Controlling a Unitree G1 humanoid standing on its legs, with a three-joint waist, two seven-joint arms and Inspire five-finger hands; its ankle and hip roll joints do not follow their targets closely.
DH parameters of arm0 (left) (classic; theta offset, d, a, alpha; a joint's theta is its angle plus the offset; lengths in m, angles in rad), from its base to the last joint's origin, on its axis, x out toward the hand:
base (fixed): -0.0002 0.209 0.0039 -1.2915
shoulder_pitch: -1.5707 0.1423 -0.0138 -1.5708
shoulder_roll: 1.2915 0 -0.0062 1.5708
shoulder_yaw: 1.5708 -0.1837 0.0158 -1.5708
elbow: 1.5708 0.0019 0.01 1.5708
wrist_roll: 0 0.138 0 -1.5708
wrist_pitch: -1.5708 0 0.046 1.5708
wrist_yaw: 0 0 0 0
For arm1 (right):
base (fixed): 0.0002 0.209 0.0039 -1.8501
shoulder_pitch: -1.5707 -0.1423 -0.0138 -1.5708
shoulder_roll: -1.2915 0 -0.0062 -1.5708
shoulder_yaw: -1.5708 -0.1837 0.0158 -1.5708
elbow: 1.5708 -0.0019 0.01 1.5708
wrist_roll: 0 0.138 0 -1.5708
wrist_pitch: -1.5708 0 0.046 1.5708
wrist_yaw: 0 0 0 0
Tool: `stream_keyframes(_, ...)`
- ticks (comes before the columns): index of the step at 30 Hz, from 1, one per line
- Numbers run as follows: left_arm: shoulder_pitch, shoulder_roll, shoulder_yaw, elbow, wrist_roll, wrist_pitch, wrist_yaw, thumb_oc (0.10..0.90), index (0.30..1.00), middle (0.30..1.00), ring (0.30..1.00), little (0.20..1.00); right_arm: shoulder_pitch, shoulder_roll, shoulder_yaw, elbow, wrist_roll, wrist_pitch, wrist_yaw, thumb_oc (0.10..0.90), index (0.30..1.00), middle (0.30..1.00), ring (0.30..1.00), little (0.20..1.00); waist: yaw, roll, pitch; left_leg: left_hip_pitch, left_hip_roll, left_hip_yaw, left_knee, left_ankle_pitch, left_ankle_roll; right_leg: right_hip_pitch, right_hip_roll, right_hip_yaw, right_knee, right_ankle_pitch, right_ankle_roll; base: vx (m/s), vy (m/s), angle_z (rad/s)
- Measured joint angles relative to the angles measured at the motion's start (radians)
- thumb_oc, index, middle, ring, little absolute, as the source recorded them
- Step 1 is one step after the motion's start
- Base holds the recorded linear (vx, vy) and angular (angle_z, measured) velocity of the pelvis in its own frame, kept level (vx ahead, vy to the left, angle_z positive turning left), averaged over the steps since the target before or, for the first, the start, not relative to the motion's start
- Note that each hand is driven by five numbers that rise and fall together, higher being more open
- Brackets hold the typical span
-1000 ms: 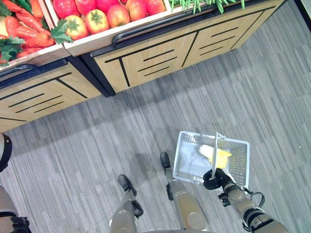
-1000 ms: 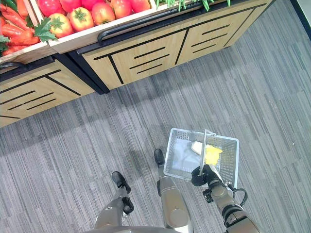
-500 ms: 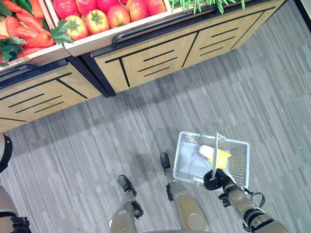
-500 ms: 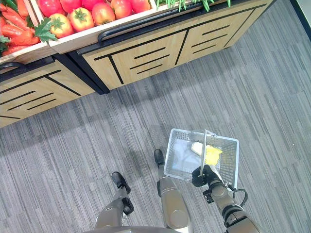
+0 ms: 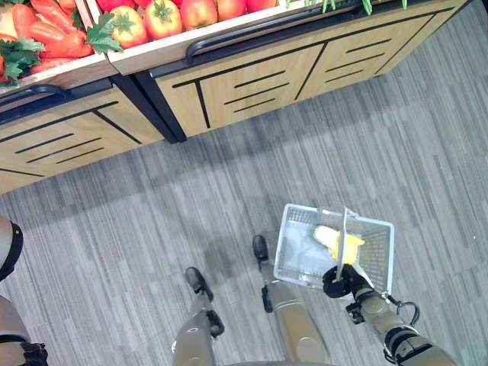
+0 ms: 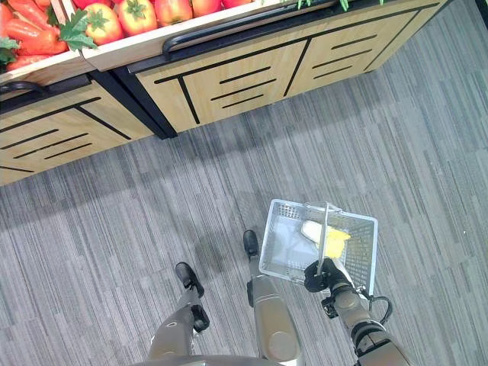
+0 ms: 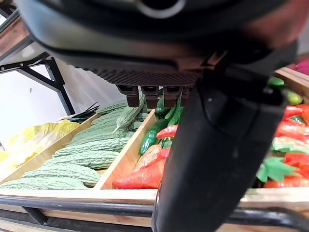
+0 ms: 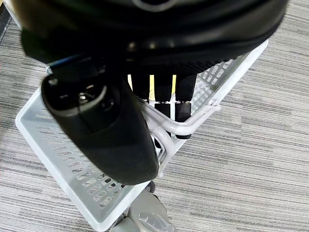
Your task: Get the vegetables into the basket
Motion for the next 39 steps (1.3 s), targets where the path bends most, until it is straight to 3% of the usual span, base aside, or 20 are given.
stream_keyframes(3,-0.004,0.0,-0.019,-0.011,0.019,0.0,0.0,0.9,1.0,1.0,1.0,1.0,0.0,0.0,0.001,-0.001,0.0,-0.002,-0.001,0.4,0.3,0.3,0.3,0.3,-0.004,-0.001,0.0,-0.005,0.0,-0.001,0.0,0.0,0.0,-0.004,0.0,-0.001,0.0,0.0,0.0,0.01,0.027,0.01)
stream_keyframes(4,-0.039,0.002,-0.079,-0.013,0.031,0.002,0.001,0.9,1.0,1.0,1.0,1.0,-0.001,-0.003,0.001,-0.001,0.002,-0.007,-0.002,0.4,0.3,0.3,0.3,0.3,0.0,-0.001,0.0,-0.017,0.0,-0.006,-0.001,-0.001,0.0,-0.013,0.0,-0.005,-0.001,0.0,0.0,-0.02,0.011,0.06)
stream_keyframes(12,-0.12,0.013,-0.201,-0.075,0.057,-0.006,0.011,0.9,1.0,1.0,1.0,1.0,-0.009,-0.013,0.002,-0.008,0.009,-0.019,-0.003,0.4,0.3,0.3,0.3,0.3,-0.008,-0.001,0.001,-0.063,0.005,-0.028,-0.001,-0.003,-0.003,-0.045,0.0,-0.019,-0.02,0.012,0.0,0.02,0.035,0.03)
stream_keyframes(23,-0.213,0.013,-0.224,-0.069,0.057,-0.011,0.031,0.9,1.0,1.0,1.0,1.0,-0.011,-0.014,0.006,-0.019,0.015,-0.02,-0.003,0.4,0.3,0.3,0.3,0.3,-0.012,-0.003,0.001,-0.074,0.004,-0.033,-0.001,-0.003,-0.003,-0.053,-0.001,-0.024,-0.021,0.012,0.0,0.01,0.025,0.0)
stream_keyframes(24,-0.215,0.013,-0.224,-0.069,0.056,-0.011,0.031,0.775,0.824,0.824,0.824,0.824,-0.011,-0.015,0.005,-0.019,0.015,-0.022,-0.003,0.4,0.3,0.3,0.3,0.3,-0.012,-0.003,0.001,-0.081,0.004,-0.034,-0.001,-0.003,-0.003,-0.059,-0.001,-0.024,-0.021,0.012,0.0,0.0,0.0,0.0)
stream_keyframes(25,-0.217,0.013,-0.224,-0.068,0.056,-0.011,0.031,0.602,0.583,0.583,0.583,0.583,-0.011,-0.019,0.004,-0.021,0.017,-0.023,-0.003,0.4,0.3,0.3,0.3,0.3,-0.011,-0.003,0.001,-0.09,0.004,-0.035,-0.001,-0.003,-0.003,-0.067,-0.001,-0.025,-0.021,0.012,0.0,0.0,0.0,0.0)
stream_keyframes(26,-0.217,0.013,-0.224,-0.067,0.056,-0.011,0.031,0.498,0.437,0.437,0.437,0.437,-0.012,-0.021,0.003,-0.024,0.018,-0.023,-0.003,0.4,0.3,0.3,0.3,0.3,-0.012,-0.003,0.002,-0.096,0.004,-0.035,-0.001,-0.003,-0.003,-0.073,-0.001,-0.025,-0.021,0.012,0.0,0.0,0.0,0.0)
stream_keyframes(27,-0.216,0.012,-0.224,-0.064,0.055,-0.011,0.031,0.429,0.341,0.341,0.341,0.341,-0.012,-0.02,0.003,-0.025,0.023,-0.024,-0.002,0.4,0.3,0.3,0.3,0.3,-0.012,-0.005,0.003,-0.098,0.005,-0.035,-0.001,-0.003,-0.003,-0.076,-0.001,-0.025,-0.021,0.013,0.0,0.0,0.0,0.0)
stream_keyframes(28,-0.215,0.009,-0.224,-0.059,0.054,-0.011,0.03,0.4,0.3,0.3,0.3,0.3,-0.012,-0.019,0.003,-0.025,0.035,-0.024,-0.001,0.4,0.3,0.3,0.3,0.3,-0.012,-0.008,0.004,-0.099,0.006,-0.035,0.001,-0.003,-0.003,-0.076,0.0,-0.025,-0.021,0.013,0.0,0.0,0.034,0.0)
stream_keyframes(39,-0.195,0.008,-0.12,0.004,-0.015,-0.002,0.025,0.4,0.3,0.3,0.3,0.3,-0.012,-0.018,0.006,-0.027,0.044,-0.024,0.01,0.4,0.3,0.3,0.3,0.3,-0.012,-0.02,0.011,-0.123,0.019,-0.055,0.06,-0.004,-0.005,-0.068,-0.002,-0.03,-0.019,0.014,-0.001,0.0,0.01,0.03)
